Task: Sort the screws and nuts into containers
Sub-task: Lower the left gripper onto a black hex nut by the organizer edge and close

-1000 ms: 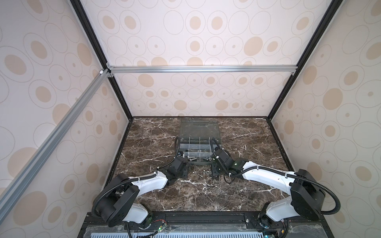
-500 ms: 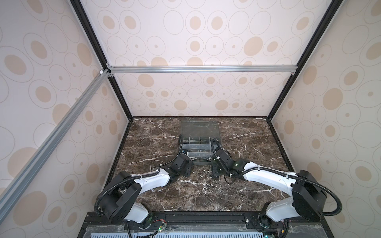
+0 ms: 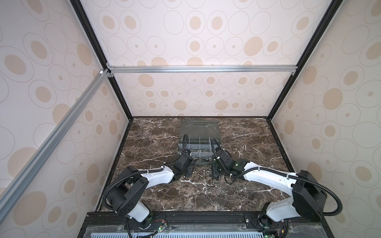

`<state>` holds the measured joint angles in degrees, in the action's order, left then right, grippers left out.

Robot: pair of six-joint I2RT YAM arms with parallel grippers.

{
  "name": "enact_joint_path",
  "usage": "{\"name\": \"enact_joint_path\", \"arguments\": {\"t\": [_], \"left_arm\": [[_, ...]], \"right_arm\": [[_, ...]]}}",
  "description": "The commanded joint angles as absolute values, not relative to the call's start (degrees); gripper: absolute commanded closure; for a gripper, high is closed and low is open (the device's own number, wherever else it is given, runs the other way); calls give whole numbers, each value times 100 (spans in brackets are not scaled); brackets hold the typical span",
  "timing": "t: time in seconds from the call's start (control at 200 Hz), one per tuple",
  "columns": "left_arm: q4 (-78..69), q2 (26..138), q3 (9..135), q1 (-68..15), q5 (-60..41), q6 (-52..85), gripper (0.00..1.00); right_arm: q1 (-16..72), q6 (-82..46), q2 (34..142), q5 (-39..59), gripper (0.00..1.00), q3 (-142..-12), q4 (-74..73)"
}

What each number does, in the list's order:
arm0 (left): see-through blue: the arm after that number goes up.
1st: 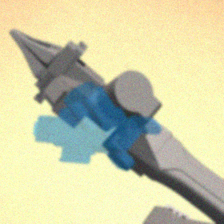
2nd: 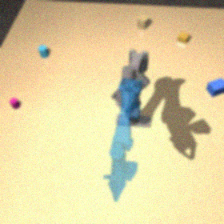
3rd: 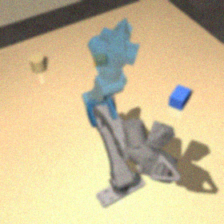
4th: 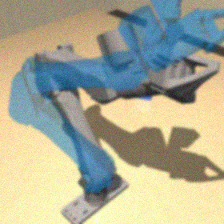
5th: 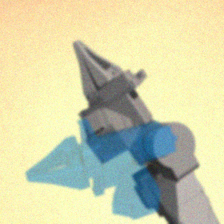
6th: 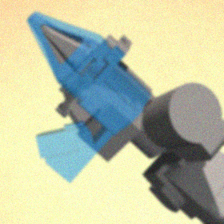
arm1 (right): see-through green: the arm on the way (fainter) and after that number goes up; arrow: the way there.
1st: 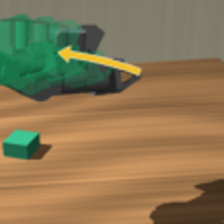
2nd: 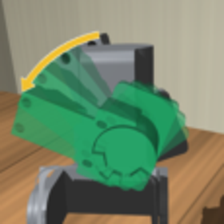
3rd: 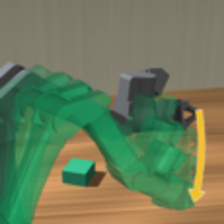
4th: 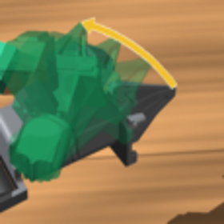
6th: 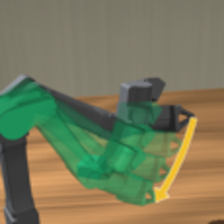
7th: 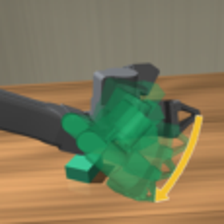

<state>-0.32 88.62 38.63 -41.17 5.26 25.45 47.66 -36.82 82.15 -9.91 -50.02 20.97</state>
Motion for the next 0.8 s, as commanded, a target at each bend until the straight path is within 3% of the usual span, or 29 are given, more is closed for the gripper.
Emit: {"name": "enact_joint_path", "arguments": {"t": [0.0, 0.795], "left_arm": [[101, 8951, 4029, -4162, 571, 2384, 58], [44, 8974, 3823, -4175, 624, 2417, 78]], "right_arm": [[4798, -3717, 8106, -1002, 54, -5037, 2160], [4798, -3727, 8104, -1017, 54, -5018, 2182]]}}
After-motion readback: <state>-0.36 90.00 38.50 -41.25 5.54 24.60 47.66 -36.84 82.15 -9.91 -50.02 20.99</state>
